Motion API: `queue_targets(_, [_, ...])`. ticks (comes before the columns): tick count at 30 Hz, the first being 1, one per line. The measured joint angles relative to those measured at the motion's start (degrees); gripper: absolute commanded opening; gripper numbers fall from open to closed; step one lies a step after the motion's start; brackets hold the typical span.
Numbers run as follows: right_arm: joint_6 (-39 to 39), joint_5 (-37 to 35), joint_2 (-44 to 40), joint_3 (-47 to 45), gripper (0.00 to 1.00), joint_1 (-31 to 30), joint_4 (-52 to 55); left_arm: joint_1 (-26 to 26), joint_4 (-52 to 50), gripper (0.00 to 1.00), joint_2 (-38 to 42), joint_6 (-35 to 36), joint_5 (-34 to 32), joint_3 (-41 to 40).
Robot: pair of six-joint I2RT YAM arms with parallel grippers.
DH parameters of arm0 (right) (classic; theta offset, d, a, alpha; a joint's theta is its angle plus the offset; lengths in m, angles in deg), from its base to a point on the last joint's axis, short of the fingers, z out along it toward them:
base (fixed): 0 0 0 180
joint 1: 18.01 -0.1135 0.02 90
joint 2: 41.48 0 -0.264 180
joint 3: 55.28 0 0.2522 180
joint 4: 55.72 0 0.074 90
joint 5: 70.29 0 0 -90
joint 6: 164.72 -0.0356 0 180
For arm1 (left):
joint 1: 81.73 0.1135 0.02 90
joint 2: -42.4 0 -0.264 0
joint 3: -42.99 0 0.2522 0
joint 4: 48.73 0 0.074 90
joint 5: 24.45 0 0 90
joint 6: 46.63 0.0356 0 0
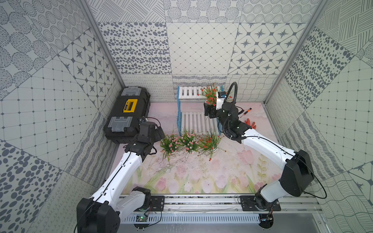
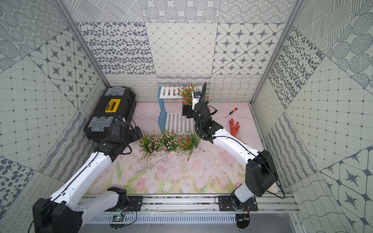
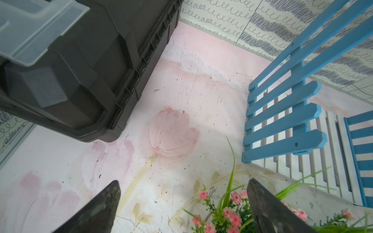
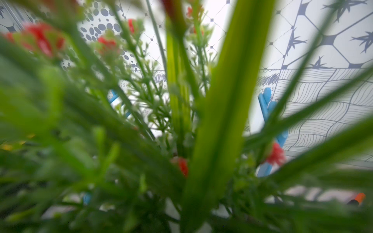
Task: Place the baby's breath potted plants on the rack by color
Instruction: Place the baby's breath potted plant on the rack.
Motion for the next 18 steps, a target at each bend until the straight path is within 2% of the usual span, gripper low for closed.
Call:
queue_targets(10, [2.8,2.1,7.7,13.3,0.62,3.6,1.7,0.0,-0.3,0.98,-1.0,0.0,0.3,1.1])
queue_targets(18, [5.2,4.6,15.6,25.5,0.62,7.6,8.0,0.0,-0.4,0.98,-1.6,-0.4,0.4,0.5])
